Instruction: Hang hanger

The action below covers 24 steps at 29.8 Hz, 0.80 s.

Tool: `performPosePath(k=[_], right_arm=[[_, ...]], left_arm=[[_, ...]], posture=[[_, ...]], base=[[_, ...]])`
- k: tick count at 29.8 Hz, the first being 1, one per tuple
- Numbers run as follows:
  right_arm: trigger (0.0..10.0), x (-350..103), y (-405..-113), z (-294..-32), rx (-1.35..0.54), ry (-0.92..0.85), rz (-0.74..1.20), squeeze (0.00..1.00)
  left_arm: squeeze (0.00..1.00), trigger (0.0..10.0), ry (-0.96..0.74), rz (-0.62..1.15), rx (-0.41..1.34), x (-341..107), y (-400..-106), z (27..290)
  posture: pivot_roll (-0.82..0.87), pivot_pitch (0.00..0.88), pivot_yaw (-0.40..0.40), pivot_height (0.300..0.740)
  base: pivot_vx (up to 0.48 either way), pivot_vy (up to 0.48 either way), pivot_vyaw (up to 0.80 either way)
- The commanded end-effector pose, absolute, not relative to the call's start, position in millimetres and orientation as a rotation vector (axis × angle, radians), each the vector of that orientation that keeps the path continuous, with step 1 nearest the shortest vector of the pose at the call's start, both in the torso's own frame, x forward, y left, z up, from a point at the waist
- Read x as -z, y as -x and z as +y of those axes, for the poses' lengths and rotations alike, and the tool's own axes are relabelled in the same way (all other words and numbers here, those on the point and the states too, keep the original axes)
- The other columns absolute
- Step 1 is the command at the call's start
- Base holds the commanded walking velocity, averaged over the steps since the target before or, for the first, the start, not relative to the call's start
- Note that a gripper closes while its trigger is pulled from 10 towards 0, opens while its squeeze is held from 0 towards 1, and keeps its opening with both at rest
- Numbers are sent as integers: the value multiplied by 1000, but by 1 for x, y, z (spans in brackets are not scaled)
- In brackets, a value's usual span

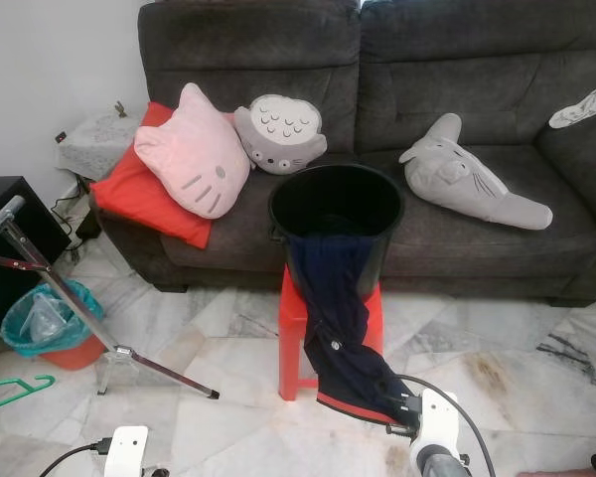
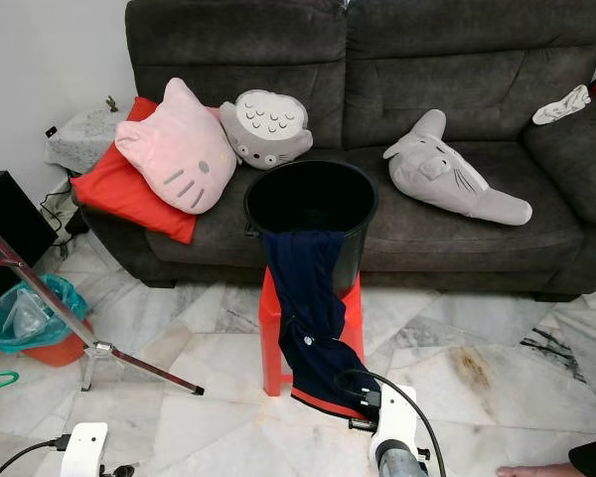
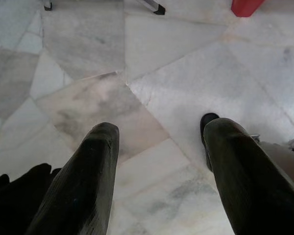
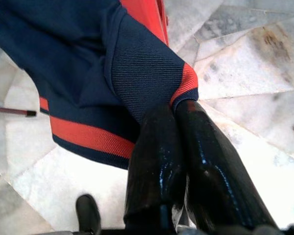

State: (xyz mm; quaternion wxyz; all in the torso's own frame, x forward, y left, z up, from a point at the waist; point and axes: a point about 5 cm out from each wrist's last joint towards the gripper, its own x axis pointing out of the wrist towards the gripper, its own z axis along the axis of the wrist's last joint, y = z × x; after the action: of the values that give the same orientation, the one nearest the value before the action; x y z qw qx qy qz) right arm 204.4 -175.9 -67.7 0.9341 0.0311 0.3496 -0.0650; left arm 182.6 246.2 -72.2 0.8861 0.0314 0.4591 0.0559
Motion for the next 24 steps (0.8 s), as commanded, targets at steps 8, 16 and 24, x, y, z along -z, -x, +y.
performPosePath(k=[8, 16, 24], right_arm=[[10000, 78, -185, -181, 127, -35, 784, 0], [10000, 84, -169, -201, 173, -13, 838, 0], [10000, 87, -163, -205, 188, -16, 870, 0]], left_arm=[[0, 10000, -69, 933, -115, 64, -204, 237], [0, 10000, -24, 982, -96, 84, -175, 215], [0, 10000, -12, 990, -73, 90, -167, 198]], posture=[[-116, 0, 49, 740], [-120, 0, 3, 740], [-102, 0, -13, 740]], base=[[0, 0, 0], [0, 0, 0], [0, 0, 0]])
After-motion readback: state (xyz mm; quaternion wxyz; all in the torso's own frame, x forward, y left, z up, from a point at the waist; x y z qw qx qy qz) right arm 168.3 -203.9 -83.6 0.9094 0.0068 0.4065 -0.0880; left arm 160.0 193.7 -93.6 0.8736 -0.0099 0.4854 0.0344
